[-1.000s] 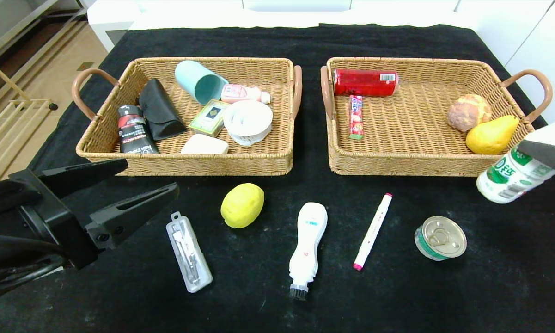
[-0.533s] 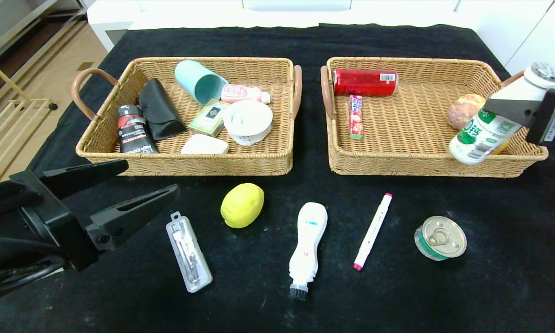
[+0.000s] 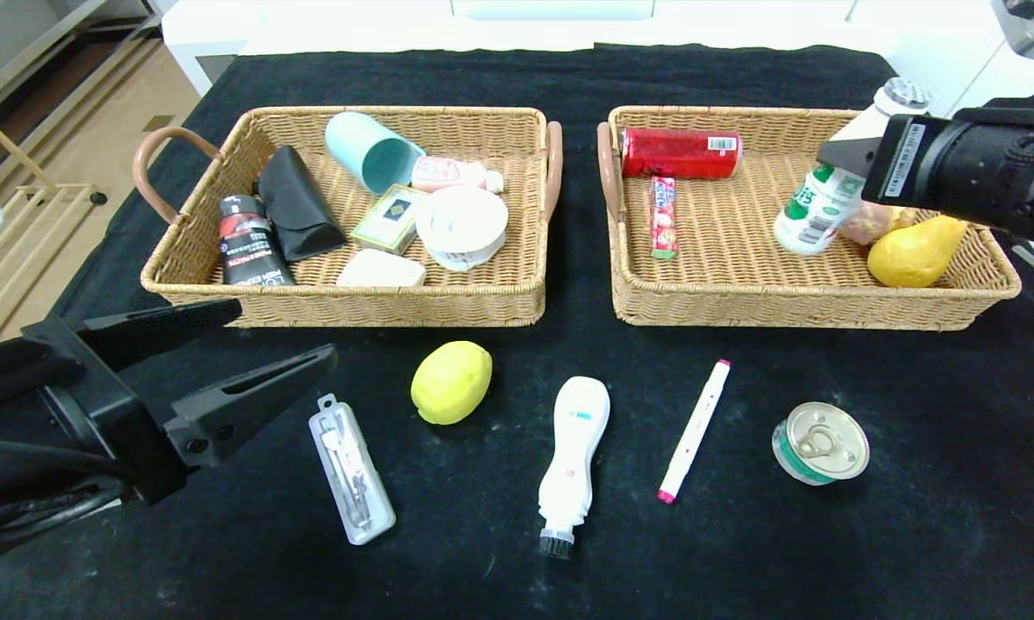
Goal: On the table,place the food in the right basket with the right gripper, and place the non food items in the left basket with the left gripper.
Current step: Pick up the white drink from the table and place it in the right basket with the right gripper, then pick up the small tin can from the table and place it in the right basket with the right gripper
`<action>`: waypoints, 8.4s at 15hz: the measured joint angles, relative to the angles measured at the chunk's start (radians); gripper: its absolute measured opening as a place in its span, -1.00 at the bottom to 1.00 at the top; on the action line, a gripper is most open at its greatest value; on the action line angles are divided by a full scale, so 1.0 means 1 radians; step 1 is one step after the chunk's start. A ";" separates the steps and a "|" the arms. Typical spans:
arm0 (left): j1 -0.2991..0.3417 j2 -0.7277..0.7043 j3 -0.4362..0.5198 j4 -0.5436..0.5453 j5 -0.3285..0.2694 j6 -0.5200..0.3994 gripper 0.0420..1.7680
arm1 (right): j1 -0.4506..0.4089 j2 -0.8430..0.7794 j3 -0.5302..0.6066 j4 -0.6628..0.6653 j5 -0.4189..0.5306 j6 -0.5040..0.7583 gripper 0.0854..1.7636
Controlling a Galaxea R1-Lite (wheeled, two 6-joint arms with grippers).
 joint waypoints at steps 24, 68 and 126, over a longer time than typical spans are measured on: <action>-0.003 -0.002 0.000 0.001 0.000 0.004 0.94 | -0.071 0.329 -0.224 -0.102 -0.003 0.000 -0.06; -0.002 -0.006 0.004 0.003 0.002 0.019 0.94 | 0.121 -0.215 0.253 0.608 -0.035 0.214 0.92; -0.001 -0.006 0.010 0.001 0.003 0.034 0.94 | 0.171 0.095 0.070 0.788 -0.135 0.427 0.30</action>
